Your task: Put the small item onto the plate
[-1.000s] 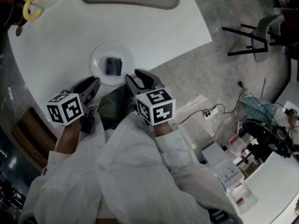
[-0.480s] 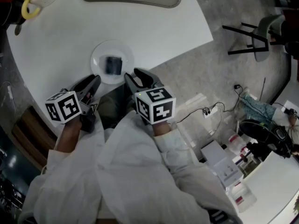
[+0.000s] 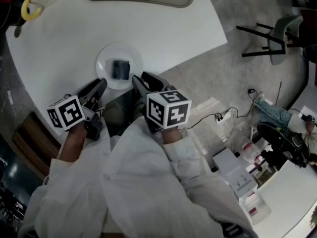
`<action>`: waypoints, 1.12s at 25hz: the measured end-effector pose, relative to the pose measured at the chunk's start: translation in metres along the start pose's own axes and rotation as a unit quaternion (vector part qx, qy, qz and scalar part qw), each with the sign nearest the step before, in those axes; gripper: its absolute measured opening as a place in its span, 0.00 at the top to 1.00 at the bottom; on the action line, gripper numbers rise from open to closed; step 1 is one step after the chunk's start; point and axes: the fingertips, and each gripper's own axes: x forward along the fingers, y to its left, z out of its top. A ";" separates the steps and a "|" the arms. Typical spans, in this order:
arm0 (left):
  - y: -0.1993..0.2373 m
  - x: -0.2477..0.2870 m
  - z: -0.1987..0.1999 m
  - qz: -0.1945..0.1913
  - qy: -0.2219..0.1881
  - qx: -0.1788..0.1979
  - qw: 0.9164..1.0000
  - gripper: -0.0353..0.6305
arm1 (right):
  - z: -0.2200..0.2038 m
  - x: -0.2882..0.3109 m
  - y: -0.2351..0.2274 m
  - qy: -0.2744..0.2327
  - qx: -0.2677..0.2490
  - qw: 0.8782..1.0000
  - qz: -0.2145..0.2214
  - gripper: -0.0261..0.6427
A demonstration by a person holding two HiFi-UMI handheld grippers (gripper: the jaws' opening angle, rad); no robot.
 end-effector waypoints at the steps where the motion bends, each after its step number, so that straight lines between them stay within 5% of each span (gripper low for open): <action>1: -0.001 0.000 0.000 -0.002 0.001 -0.003 1.000 0.79 | 0.000 -0.001 0.000 0.000 0.007 1.000 0.001 0.77; 12: -0.006 0.000 0.006 -0.018 0.001 -0.028 0.999 0.80 | 0.004 -0.002 -0.006 -0.008 0.049 0.999 -0.008 0.84; 24: 0.004 0.005 0.016 -0.001 -0.003 -0.010 1.000 0.87 | 0.012 0.006 -0.007 -0.018 0.109 0.994 0.007 0.86; 28: 0.006 0.007 0.020 0.007 -0.002 0.018 1.000 0.87 | 0.012 0.011 -0.007 -0.017 0.091 0.996 -0.008 0.86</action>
